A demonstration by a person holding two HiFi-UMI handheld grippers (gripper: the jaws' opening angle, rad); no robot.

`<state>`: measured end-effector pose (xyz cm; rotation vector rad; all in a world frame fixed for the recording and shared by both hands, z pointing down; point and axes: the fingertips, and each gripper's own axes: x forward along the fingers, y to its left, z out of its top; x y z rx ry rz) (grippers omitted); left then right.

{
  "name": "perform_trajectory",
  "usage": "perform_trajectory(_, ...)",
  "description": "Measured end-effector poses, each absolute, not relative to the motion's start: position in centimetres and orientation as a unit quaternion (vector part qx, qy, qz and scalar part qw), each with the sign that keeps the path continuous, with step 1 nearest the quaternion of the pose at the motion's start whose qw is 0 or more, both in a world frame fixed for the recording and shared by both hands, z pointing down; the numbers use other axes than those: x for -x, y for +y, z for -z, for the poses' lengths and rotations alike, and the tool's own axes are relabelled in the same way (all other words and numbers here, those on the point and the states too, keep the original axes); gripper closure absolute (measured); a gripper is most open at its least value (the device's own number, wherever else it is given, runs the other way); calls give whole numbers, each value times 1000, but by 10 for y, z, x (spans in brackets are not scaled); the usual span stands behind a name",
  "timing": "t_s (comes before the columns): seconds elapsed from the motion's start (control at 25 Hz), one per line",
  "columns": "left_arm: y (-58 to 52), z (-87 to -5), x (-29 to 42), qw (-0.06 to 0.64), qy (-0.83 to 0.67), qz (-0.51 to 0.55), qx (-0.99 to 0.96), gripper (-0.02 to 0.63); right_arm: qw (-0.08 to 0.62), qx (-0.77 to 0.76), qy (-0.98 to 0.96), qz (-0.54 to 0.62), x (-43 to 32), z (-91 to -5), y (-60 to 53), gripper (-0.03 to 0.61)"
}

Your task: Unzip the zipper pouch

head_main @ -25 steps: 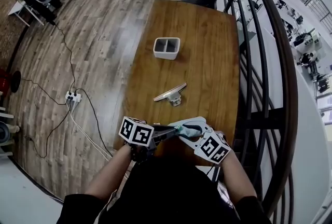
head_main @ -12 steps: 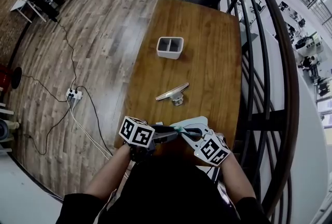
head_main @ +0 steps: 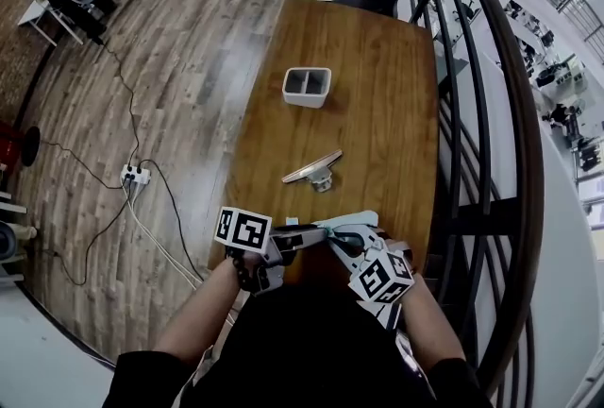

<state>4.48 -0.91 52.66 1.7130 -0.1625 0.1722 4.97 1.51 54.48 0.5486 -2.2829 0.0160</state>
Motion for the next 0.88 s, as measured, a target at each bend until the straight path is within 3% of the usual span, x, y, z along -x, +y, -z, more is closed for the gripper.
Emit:
perform_trajectory(0.4, -3, -539, -44, 598, -103, -157, -779, 385, 404, -214, -889, 33, -49, -550, 23, 569)
perform_trajectory(0.88, 0, -551, -49, 592, -139, -187, -772, 410, 420, -215, -879, 67, -51, -555, 28, 571)
